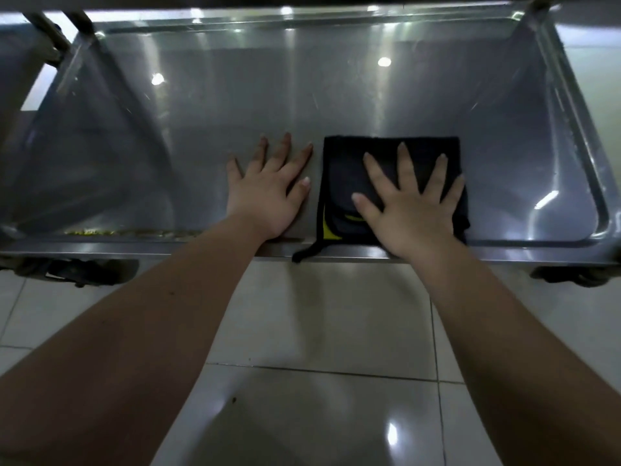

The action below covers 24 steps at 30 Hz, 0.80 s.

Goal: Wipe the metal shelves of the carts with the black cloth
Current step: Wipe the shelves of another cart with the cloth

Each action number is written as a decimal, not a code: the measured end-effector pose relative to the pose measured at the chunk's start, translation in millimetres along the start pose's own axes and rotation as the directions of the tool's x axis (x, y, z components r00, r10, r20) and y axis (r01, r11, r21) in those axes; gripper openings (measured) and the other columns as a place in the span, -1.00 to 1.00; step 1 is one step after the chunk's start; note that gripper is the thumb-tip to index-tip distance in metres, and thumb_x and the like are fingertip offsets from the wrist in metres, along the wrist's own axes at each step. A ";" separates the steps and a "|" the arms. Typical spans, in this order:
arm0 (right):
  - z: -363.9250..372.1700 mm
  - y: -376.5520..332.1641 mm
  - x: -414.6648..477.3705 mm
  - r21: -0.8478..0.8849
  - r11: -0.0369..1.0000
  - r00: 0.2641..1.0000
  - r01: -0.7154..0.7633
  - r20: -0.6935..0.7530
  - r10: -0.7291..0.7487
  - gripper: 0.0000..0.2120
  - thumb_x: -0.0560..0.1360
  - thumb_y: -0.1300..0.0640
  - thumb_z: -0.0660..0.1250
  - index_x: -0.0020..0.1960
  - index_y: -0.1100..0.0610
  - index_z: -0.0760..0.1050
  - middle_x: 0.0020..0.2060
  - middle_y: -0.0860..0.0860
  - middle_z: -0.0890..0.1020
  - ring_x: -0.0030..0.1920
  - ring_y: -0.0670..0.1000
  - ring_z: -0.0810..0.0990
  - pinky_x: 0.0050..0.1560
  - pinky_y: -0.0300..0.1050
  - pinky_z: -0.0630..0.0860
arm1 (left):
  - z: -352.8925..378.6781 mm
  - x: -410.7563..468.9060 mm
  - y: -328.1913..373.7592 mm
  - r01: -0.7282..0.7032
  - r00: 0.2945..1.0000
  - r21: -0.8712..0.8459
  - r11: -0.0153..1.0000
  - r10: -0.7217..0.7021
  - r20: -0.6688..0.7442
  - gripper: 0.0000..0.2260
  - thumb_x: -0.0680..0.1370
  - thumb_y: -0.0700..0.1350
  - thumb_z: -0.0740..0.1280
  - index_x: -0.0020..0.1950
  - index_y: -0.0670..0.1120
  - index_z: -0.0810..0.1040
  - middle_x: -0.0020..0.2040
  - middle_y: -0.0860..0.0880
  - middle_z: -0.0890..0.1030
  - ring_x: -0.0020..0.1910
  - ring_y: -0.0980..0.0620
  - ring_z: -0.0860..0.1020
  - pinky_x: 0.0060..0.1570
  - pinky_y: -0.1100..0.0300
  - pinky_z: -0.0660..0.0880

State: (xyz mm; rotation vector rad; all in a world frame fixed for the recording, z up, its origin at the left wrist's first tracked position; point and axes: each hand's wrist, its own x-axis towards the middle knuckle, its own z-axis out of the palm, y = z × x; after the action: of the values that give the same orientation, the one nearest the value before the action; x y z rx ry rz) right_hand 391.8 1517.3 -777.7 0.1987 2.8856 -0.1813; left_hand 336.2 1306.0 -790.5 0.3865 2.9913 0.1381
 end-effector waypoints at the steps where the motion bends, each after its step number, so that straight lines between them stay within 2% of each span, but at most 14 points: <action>1: 3.8 -3.1 -11.8 -0.008 1.000 1.000 0.009 0.019 -0.009 -0.39 0.52 -0.45 -0.21 0.48 -0.39 -0.37 0.56 -0.10 -0.35 0.50 0.34 -0.38 0.41 0.42 -0.36 | 0.3 -0.5 0.0 -0.008 1.000 -0.002 1.000 0.008 0.001 -0.51 0.66 0.19 -0.08 0.58 0.30 -0.13 0.63 0.12 -0.12 0.60 -0.07 -0.14 0.44 -0.37 -0.15; 3: 6.9 -7.3 -21.8 -0.003 1.000 0.998 0.023 0.059 -0.023 -0.39 0.52 -0.44 -0.21 0.48 -0.40 -0.38 0.54 -0.12 -0.39 0.49 0.33 -0.42 0.38 0.45 -0.39 | 0.8 -3.0 -0.8 -0.031 0.999 -0.029 0.999 0.031 -0.028 -0.51 0.67 0.15 -0.07 0.58 0.28 -0.15 0.63 0.11 -0.13 0.60 -0.06 -0.16 0.44 -0.39 -0.16; 5: -2.5 -2.8 -18.0 0.064 0.998 0.998 0.027 0.059 -0.031 -0.41 0.54 -0.42 -0.17 0.50 -0.40 -0.30 0.56 -0.16 -0.32 0.49 0.30 -0.44 0.34 0.48 -0.44 | -2.0 -6.5 -0.8 -0.058 0.995 -0.057 0.997 0.053 -0.086 -0.51 0.67 0.12 -0.08 0.60 0.24 -0.11 0.63 0.08 -0.10 0.60 -0.09 -0.15 0.44 -0.38 -0.17; 9: -24.7 48.0 -3.2 0.190 0.980 0.989 -0.053 -0.129 0.078 -0.44 0.60 -0.34 -0.07 0.56 -0.31 -0.09 0.60 -0.11 -0.07 0.53 0.35 -0.28 0.47 0.37 -0.27 | -17.4 -14.9 30.3 -0.148 0.979 -0.128 0.981 0.127 -0.161 -0.45 0.61 0.19 -0.04 0.61 0.15 0.03 0.63 0.02 -0.03 0.60 -0.12 -0.14 0.51 -0.22 -0.19; 12: -16.5 78.6 -2.1 0.399 0.900 0.979 -0.172 -0.035 0.203 -0.48 0.63 -0.28 -0.04 0.57 -0.30 -0.03 0.60 -0.16 -0.01 0.57 0.21 -0.25 0.48 0.33 -0.31 | -14.2 -17.4 101.1 -0.268 0.961 -0.090 0.959 0.260 -0.090 -0.46 0.64 0.17 0.05 0.61 0.12 0.05 0.63 -0.02 -0.01 0.60 -0.14 -0.10 0.52 -0.13 -0.16; 14: -6.6 80.6 -5.7 0.466 0.869 0.979 -0.168 -0.026 0.203 -0.49 0.64 -0.25 -0.04 0.57 -0.29 -0.04 0.59 -0.21 0.01 0.58 0.13 -0.25 0.47 0.28 -0.37 | -3.8 -18.1 143.4 -0.232 0.972 -0.078 0.970 0.235 0.028 -0.49 0.67 0.18 -0.02 0.61 0.19 -0.02 0.64 0.00 -0.09 0.59 -0.13 -0.16 0.52 -0.18 -0.22; 16: 0.3 78.3 -9.0 0.412 0.903 0.983 -0.125 -0.074 0.170 -0.47 0.64 -0.27 -0.10 0.57 -0.28 -0.10 0.58 -0.22 0.00 0.57 0.14 -0.27 0.46 0.27 -0.40 | 5.2 -16.1 160.7 -0.150 0.982 -0.075 0.986 0.157 0.102 -0.51 0.66 0.23 -0.11 0.59 0.26 -0.09 0.63 0.04 -0.17 0.58 -0.13 -0.24 0.47 -0.28 -0.30; 19: 2.3 73.8 -11.4 0.274 0.953 0.986 -0.126 -0.076 0.152 -0.45 0.62 -0.30 -0.22 0.57 -0.26 -0.24 0.60 -0.17 -0.08 0.56 0.22 -0.29 0.46 0.35 -0.35 | 9.7 -15.5 151.5 -0.133 0.989 -0.029 0.991 0.134 0.064 -0.49 0.62 0.31 -0.11 0.56 0.34 -0.12 0.62 0.11 -0.18 0.58 -0.13 -0.26 0.39 -0.40 -0.33; 22: 2.3 68.8 -13.0 0.078 0.990 0.993 -0.114 -0.025 0.117 -0.44 0.56 -0.38 -0.28 0.52 -0.34 -0.31 0.59 -0.11 -0.21 0.53 0.31 -0.32 0.42 0.44 -0.30 | 5.0 -7.4 115.4 -0.094 0.995 -0.001 0.996 0.094 0.022 -0.47 0.59 0.36 -0.07 0.55 0.37 -0.09 0.62 0.14 -0.12 0.59 -0.12 -0.21 0.40 -0.42 -0.29; 24: 1.4 68.2 -11.9 0.013 0.995 0.995 -0.099 0.002 0.099 -0.40 0.52 -0.44 -0.27 0.50 -0.37 -0.32 0.58 -0.09 -0.26 0.52 0.34 -0.35 0.41 0.47 -0.29 | -0.5 2.1 71.7 -0.044 0.999 0.032 0.999 0.043 0.008 -0.47 0.59 0.36 -0.06 0.55 0.36 -0.07 0.63 0.13 -0.08 0.60 -0.13 -0.15 0.41 -0.42 -0.24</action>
State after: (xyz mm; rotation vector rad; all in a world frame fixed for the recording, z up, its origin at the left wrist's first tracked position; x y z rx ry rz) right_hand 413.8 1582.8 -783.3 0.3426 2.8652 -0.1819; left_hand 351.8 1375.6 -782.7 0.4548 2.9821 0.0928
